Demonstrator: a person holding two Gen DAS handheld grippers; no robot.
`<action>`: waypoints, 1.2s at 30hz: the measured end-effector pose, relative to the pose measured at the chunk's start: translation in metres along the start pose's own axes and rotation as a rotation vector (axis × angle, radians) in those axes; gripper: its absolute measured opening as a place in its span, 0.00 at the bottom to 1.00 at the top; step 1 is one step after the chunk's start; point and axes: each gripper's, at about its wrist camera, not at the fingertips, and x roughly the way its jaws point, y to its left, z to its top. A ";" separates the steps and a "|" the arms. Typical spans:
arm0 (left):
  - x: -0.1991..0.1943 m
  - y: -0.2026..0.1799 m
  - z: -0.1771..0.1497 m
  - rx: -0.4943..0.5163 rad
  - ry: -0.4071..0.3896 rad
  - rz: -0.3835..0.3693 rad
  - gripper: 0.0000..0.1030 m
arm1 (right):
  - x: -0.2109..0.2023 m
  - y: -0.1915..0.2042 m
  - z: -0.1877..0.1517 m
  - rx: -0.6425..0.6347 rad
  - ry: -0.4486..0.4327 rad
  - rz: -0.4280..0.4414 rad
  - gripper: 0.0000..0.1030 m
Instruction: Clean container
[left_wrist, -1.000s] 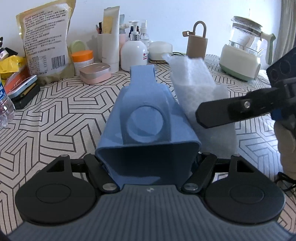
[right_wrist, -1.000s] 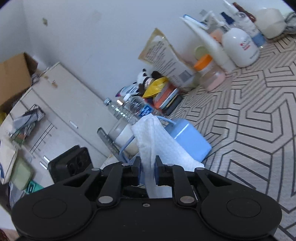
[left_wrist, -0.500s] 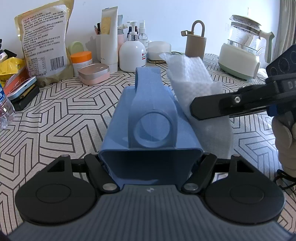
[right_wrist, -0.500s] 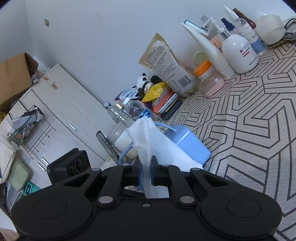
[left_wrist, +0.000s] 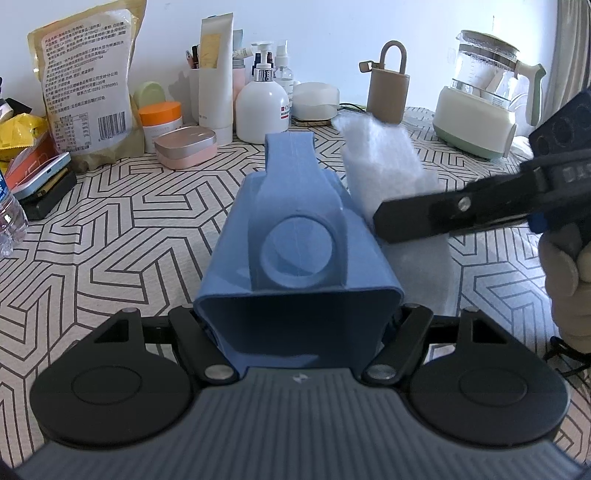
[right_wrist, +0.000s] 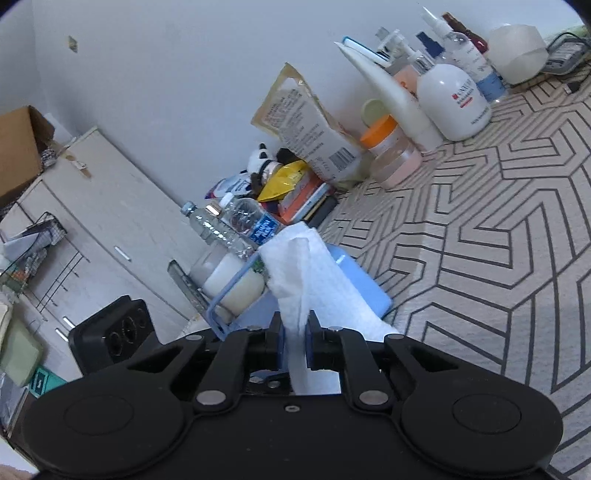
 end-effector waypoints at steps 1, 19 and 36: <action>0.000 0.000 0.000 0.001 0.000 0.001 0.72 | 0.000 0.003 0.000 -0.014 -0.006 0.013 0.14; 0.000 -0.006 -0.001 0.043 -0.001 0.005 0.71 | -0.002 0.010 0.000 -0.054 -0.018 0.050 0.06; 0.000 -0.005 -0.001 0.032 0.005 0.008 0.72 | -0.006 0.004 -0.001 -0.064 -0.022 -0.103 0.17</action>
